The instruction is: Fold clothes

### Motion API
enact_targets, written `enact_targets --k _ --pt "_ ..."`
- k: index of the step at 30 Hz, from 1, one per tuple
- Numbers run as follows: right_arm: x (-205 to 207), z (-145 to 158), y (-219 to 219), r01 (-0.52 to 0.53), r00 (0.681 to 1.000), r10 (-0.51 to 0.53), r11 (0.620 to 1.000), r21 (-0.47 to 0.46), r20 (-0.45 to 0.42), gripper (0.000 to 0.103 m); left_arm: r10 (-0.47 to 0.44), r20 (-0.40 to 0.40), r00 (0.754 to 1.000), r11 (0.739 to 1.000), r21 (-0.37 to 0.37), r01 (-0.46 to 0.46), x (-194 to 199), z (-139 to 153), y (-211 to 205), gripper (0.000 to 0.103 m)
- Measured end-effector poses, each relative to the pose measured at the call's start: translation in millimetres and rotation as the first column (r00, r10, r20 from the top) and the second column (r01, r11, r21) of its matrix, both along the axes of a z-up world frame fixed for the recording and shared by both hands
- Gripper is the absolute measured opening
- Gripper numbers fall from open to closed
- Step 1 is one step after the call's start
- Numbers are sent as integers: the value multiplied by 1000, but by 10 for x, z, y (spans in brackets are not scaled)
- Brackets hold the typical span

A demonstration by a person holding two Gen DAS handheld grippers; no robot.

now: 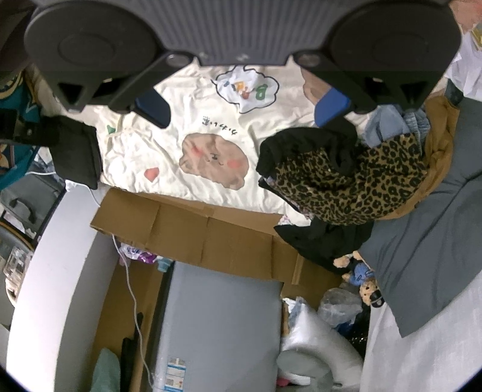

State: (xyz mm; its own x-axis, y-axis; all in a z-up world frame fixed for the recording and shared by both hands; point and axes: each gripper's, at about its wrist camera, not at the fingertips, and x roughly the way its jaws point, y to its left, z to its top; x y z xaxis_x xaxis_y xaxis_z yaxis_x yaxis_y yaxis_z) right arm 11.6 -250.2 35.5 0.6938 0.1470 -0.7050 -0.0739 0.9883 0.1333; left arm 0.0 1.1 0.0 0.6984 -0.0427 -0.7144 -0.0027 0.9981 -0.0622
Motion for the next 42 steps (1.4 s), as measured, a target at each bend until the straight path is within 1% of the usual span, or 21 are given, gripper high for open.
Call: enact_targets --k 7,9,10,13,15,18,21,24,26,28,31,37,42 --pt "-5 1 17 -3 1000 3 1000 2 5 102 35 61 998 999 -11 -34 -3 -4 95 103" --pt "-6 1 22 -4 1000 4 1000 3 7 102 52 95 994 999 -10 -52 -67 26 92 103" --pt "-7 1 24 -4 1000 4 1000 3 7 102 48 98 994 999 -14 -47 -78 45 108 103" --pt "-1 0 30 -5 1000 5 1000 3 9 102 29 74 997 999 -19 -28 -36 76 103 102" --pt "6 -2 33 -5 1000 5 1000 2 10 102 33 79 996 999 -29 -31 -56 91 115 102" --pt "-9 -3 24 0 1000 0 1000 2 21 102 47 101 994 997 -67 -40 -79 115 165 102" --pt "3 -16 -1 -1 1000 1 1000 4 19 102 56 100 993 994 -103 -46 -14 114 244 102" --pt "5 -14 7 -6 1000 6 1000 -1 27 102 39 104 994 993 -113 -27 -18 100 240 102" --pt "25 4 -2 -9 1000 9 1000 22 28 102 28 107 994 993 -120 -15 -20 92 237 102" --pt "31 9 2 -8 999 7 1000 26 32 102 19 109 994 992 -122 -5 -24 91 235 102" --pt "23 -4 5 -3 999 2 1000 29 32 102 16 112 994 990 -138 0 -30 106 243 102" --pt "-6 26 -26 -21 999 18 997 75 45 102 35 127 991 986 -165 -13 -28 142 286 102" --pt "18 43 -8 -25 999 21 996 83 39 102 19 131 991 989 -146 1 -26 146 254 102"
